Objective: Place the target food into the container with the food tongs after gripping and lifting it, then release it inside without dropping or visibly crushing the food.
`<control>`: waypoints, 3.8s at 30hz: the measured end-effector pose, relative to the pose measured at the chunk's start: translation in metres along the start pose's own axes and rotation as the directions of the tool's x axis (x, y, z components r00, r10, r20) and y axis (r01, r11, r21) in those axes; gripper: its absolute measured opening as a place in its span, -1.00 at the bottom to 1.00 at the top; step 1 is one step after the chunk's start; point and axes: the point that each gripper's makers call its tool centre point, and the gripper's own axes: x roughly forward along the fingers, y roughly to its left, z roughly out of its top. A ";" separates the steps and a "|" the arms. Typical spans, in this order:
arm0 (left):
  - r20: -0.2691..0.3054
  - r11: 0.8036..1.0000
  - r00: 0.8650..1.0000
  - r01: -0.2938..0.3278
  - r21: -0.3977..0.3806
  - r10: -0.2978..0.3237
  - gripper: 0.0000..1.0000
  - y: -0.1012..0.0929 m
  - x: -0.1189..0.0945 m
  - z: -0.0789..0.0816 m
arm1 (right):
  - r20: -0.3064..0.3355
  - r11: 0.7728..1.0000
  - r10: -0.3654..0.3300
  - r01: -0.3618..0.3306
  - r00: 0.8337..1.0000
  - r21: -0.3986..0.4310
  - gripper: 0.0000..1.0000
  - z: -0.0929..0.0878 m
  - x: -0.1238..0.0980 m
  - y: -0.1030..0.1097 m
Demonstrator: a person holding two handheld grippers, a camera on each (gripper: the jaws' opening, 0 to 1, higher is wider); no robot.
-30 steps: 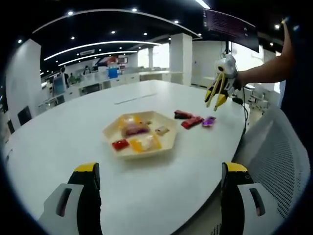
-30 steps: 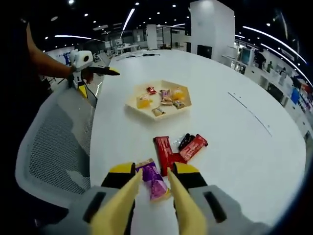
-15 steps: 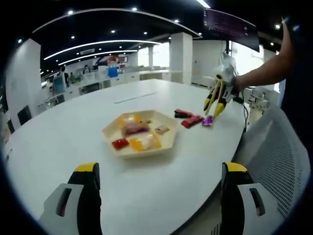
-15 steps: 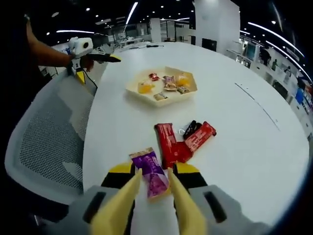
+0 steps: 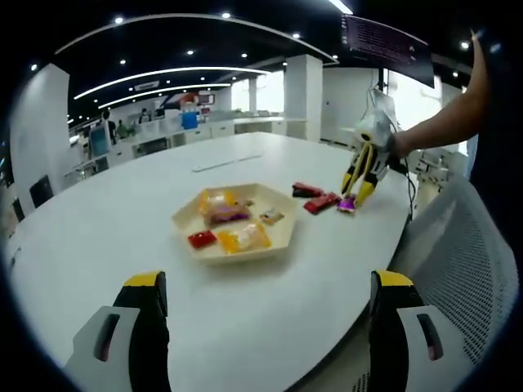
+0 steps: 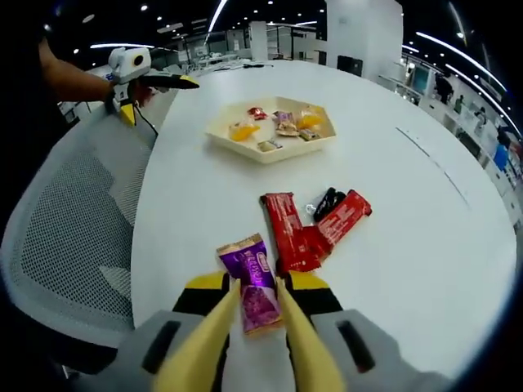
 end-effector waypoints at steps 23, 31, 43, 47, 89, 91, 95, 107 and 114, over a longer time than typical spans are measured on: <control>0.007 1.000 1.000 0.003 0.005 -0.003 0.99 0.000 0.000 0.001 | 0.006 0.998 -0.031 0.030 1.000 0.047 -0.55 0.022 -0.021 -0.008; 0.026 1.000 1.000 0.000 0.011 -0.001 0.99 0.000 -0.001 0.005 | 0.005 0.996 -0.065 0.065 0.998 0.055 -0.55 0.037 -0.035 -0.015; 0.027 1.000 1.000 0.000 0.007 0.000 0.99 0.001 -0.001 0.005 | 0.009 0.997 -0.071 0.071 0.997 0.035 -0.55 0.068 -0.058 -0.023; 0.029 1.000 1.000 -0.002 0.007 0.002 0.99 0.001 -0.001 0.005 | 0.020 0.996 -0.083 0.083 0.996 0.031 -0.55 0.079 -0.070 -0.032; 0.048 0.999 0.998 -0.030 0.029 0.029 0.99 0.006 -0.002 0.009 | 0.051 0.998 -0.030 0.033 0.998 -0.057 -0.55 0.176 -0.019 -0.030; 0.048 0.999 0.998 -0.033 0.027 0.032 0.99 0.006 -0.003 0.009 | 0.054 0.998 -0.026 0.029 0.998 -0.060 -0.55 0.183 -0.015 -0.029; 0.054 0.999 0.998 -0.038 0.025 0.036 0.99 0.007 -0.003 0.011 | 0.059 0.997 -0.018 0.022 0.998 -0.072 -0.55 0.196 -0.006 -0.025; 0.058 0.999 0.997 -0.046 0.025 0.044 0.99 0.008 -0.004 0.011 | 0.067 0.996 0.007 0.000 0.998 -0.095 -0.55 0.229 0.020 -0.019; 0.057 0.998 0.997 -0.052 0.028 0.050 0.99 0.009 -0.005 0.012 | 0.066 0.995 0.016 -0.009 0.998 -0.104 -0.55 0.237 0.029 -0.016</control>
